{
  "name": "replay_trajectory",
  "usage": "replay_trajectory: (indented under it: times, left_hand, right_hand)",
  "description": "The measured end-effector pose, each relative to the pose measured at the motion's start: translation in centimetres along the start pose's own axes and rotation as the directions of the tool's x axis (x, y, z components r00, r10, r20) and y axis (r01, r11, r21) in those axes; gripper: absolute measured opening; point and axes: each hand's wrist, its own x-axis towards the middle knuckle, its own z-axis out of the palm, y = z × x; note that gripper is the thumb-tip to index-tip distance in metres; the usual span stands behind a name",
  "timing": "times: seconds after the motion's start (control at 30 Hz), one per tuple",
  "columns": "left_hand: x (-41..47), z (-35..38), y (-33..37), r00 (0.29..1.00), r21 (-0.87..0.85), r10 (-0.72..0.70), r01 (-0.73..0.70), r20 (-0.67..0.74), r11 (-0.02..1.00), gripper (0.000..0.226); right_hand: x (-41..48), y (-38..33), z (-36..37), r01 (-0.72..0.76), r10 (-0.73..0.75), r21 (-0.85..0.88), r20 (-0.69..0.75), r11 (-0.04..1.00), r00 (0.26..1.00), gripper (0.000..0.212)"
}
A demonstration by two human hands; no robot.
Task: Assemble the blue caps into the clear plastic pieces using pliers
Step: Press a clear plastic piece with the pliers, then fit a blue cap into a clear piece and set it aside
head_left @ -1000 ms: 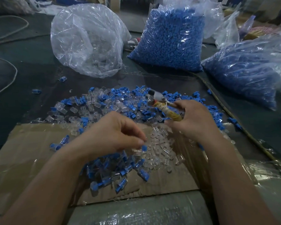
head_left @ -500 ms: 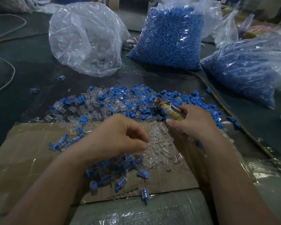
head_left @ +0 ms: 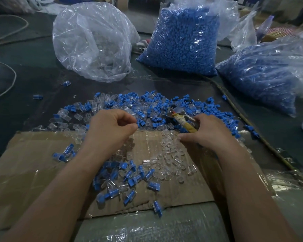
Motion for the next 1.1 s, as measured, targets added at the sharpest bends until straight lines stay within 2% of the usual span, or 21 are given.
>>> replay_trajectory:
  times: [0.2, 0.43, 0.47, 0.53, 0.6, 0.63, 0.77, 0.93, 1.0, 1.1]
  left_hand:
    - [0.0, 0.1, 0.0, 1.000, 0.006, 0.020, -0.020, 0.019, 1.000, 0.019]
    - [-0.1, 0.1, 0.0, 0.999, -0.005, 0.037, -0.037, 0.020, 0.999, 0.020]
    - [0.0, 0.1, 0.0, 0.999, -0.006, 0.038, -0.038, 0.020, 0.999, 0.020]
    - [0.0, 0.1, -0.1, 0.999, -0.004, 0.041, -0.041, 0.021, 0.999, 0.020]
    - [0.0, 0.1, -0.1, 0.999, -0.002, 0.045, -0.045, 0.023, 0.999, 0.020]
    - [-0.1, 0.1, -0.1, 0.999, -0.001, 0.048, -0.048, 0.022, 0.999, 0.021]
    - [-0.1, 0.1, 0.0, 0.998, -0.001, 0.058, -0.058, 0.021, 0.998, 0.020]
    - [0.0, 0.1, 0.0, 0.998, 0.011, 0.067, -0.067, 0.018, 0.998, 0.022]
    - [0.0, 0.2, 0.0, 0.998, 0.009, 0.067, -0.067, 0.022, 0.998, 0.023]
    - [-0.1, 0.2, 0.1, 0.998, 0.000, 0.067, -0.067, 0.021, 0.998, 0.024]
  right_hand:
    - [-0.4, -0.3, -0.1, 0.029, -0.029, -0.076, -0.007, 0.997, 1.000, 0.086]
    - [-0.5, -0.2, -0.3, 0.059, -0.059, -0.001, 0.024, 0.998, 0.998, 0.076]
    - [-0.7, -0.3, -0.3, 0.070, -0.070, 0.005, 0.001, 0.998, 0.998, 0.073]
    - [-1.0, -1.0, -0.3, 0.149, -0.141, 0.043, -0.150, 0.988, 0.979, 0.064]
    - [-1.6, -2.3, -0.1, 0.325, -0.281, 0.093, -0.316, 0.941, 0.906, 0.053]
    - [-1.9, -3.2, 0.1, 0.408, -0.358, 0.097, -0.329, 0.908, 0.874, 0.048]
    - [-2.3, -6.0, 2.2, 0.586, -0.585, -0.034, -0.129, 0.809, 0.801, 0.055]
    - [-1.4, -6.6, 3.5, 0.595, -0.588, -0.133, 0.088, 0.793, 0.804, 0.064]
    - [-1.3, -6.6, 3.5, 0.604, -0.596, -0.132, 0.098, 0.786, 0.797, 0.058]
    - [-1.5, -6.6, 2.9, 0.636, -0.635, -0.021, 0.045, 0.771, 0.771, 0.038]
